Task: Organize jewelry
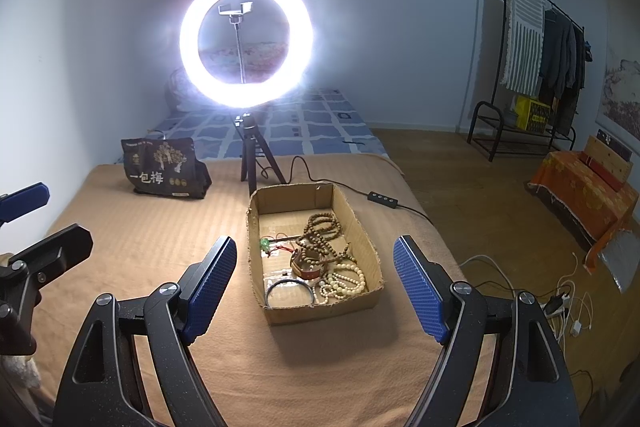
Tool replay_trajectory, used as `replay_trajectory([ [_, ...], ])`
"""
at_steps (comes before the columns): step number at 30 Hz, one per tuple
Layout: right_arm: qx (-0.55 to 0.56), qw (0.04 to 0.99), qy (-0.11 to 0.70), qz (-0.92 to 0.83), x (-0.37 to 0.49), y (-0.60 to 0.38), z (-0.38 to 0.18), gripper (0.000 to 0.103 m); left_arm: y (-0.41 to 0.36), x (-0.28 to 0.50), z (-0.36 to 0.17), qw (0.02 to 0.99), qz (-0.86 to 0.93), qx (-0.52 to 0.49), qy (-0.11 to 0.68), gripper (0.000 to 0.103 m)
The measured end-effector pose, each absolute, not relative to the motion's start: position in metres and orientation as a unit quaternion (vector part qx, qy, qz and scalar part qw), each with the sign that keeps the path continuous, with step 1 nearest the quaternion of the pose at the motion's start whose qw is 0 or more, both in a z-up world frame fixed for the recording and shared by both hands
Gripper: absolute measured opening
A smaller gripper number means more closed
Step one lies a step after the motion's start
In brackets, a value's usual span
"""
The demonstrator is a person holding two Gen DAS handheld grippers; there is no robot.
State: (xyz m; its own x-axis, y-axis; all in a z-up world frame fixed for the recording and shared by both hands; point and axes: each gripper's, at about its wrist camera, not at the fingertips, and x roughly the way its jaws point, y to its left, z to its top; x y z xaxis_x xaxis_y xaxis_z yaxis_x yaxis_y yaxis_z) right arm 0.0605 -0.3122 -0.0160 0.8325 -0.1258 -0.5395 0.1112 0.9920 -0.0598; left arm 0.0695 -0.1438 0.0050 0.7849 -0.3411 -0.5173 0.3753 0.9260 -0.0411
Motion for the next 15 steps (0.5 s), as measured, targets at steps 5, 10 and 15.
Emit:
replay_trajectory([
  [5, -0.009, 0.957, 0.284, -0.064, 0.0587, -0.3132, -0.0175, 0.081, -0.1443, 0.0697, 0.0050, 0.944, -0.189, 0.033, 0.267, 0.102],
  [10, -0.011, 0.956, 0.286, -0.064, 0.0579, -0.3125, -0.0179, 0.081, -0.1452, 0.0686, 0.0056, 0.944, -0.189, 0.034, 0.267, 0.102],
  [15, -0.011, 0.956, 0.287, -0.065, 0.0578, -0.3111, -0.0180, 0.081, -0.1454, 0.0674, 0.0061, 0.946, -0.187, 0.037, 0.264, 0.102],
])
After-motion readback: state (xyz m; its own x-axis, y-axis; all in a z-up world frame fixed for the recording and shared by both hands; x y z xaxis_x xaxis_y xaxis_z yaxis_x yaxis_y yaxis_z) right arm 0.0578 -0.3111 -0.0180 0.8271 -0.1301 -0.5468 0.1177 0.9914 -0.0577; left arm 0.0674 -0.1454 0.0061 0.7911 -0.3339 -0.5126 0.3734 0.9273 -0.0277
